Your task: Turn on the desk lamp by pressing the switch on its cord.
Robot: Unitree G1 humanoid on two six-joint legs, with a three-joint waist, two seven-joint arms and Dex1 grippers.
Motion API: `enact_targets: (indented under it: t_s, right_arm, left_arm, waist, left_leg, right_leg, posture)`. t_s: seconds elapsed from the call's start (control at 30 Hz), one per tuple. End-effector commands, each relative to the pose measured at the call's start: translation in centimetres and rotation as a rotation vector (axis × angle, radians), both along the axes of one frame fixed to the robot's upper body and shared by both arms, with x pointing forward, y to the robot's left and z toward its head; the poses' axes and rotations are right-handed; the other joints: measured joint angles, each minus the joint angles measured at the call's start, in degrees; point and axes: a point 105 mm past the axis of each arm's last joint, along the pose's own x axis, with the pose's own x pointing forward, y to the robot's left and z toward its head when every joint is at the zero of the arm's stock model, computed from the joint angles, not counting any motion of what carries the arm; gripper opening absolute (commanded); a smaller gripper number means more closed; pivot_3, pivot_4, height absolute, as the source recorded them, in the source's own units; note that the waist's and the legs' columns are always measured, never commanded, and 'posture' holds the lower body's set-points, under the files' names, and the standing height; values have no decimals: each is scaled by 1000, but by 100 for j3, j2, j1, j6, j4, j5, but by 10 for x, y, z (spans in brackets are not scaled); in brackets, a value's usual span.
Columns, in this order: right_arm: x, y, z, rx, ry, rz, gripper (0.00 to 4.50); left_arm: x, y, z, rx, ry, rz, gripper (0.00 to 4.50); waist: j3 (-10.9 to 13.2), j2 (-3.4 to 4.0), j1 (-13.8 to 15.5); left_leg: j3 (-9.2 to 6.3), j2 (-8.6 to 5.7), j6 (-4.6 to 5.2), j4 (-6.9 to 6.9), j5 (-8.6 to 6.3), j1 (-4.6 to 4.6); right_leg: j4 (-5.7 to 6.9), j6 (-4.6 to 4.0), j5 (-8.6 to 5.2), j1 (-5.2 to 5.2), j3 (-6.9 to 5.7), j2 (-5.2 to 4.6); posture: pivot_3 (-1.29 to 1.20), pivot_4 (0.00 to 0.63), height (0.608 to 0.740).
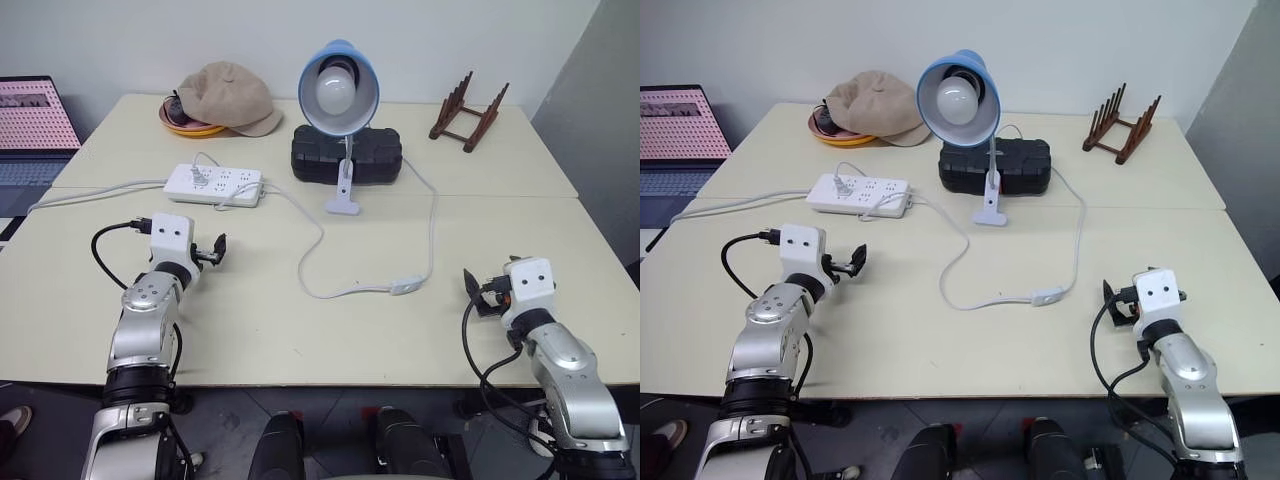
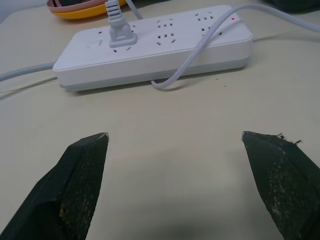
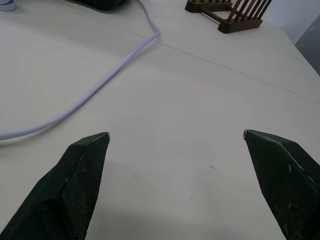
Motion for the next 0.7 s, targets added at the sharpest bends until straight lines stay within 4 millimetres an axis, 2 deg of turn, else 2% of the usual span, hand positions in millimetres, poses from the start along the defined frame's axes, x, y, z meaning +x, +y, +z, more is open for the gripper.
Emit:
enact_targets:
  t_s: [0.03,0.13,0.27,0.37,0.43,0.57,0.7]
  right_arm:
    - [-1,5,15,18,-61,9,4500]
    - [-2,11,14,29,-49,59,4500]
    - [-4,24,19,40,-2,225,4500]
    - [-9,36,29,-24,99,523,4500]
    - [-8,37,36,-66,169,675,4500]
    - [-4,42,41,-105,279,880,4500]
    - [8,54,43,-187,357,1050,4500]
  left_arm:
    - [-1,-1,15,37,-26,-32,4461]
    - [-1,-3,17,22,-24,-67,4461]
    - [-3,-21,27,31,4,-225,4461]
    - [-17,-56,46,85,45,-531,4461]
    - [-28,-75,52,139,75,-690,4461]
    - [-50,-109,58,157,113,-919,4461]
    - [-83,-148,61,194,144,-1186,4461]
  waist:
    - [0,0,0]
    - [0,0,-1]
    - [0,0,-4]
    - [7,1,-10]
    - [8,1,-12]
    - [5,-1,-17]
    - [10,1,-53]
  left_leg:
    - [0,0,0,0,0,0]
    - [0,0,0,0,0,0]
    - [0,0,0,0,0,-2]
    - [1,0,0,-1,0,-2]
    - [5,-1,-1,-2,0,-5]
    - [11,1,1,-4,-1,4]
    - [12,1,1,-12,-2,-6]
  right_leg:
    - [0,0,0,0,0,0]
    - [-1,0,0,0,0,0]
    - [-3,-1,-1,0,0,0]
    - [-4,-2,-1,0,0,-1]
    - [-9,-3,-2,-2,2,-5]
    - [-17,-5,-3,4,-1,-9]
    - [-19,-8,-11,-5,0,-6]
  posture:
    - [0,150,740]
    - [0,150,740]
    - [0,150,740]
    - [0,150,740]
    - [0,150,740]
    - [0,150,740]
    - [0,150,740]
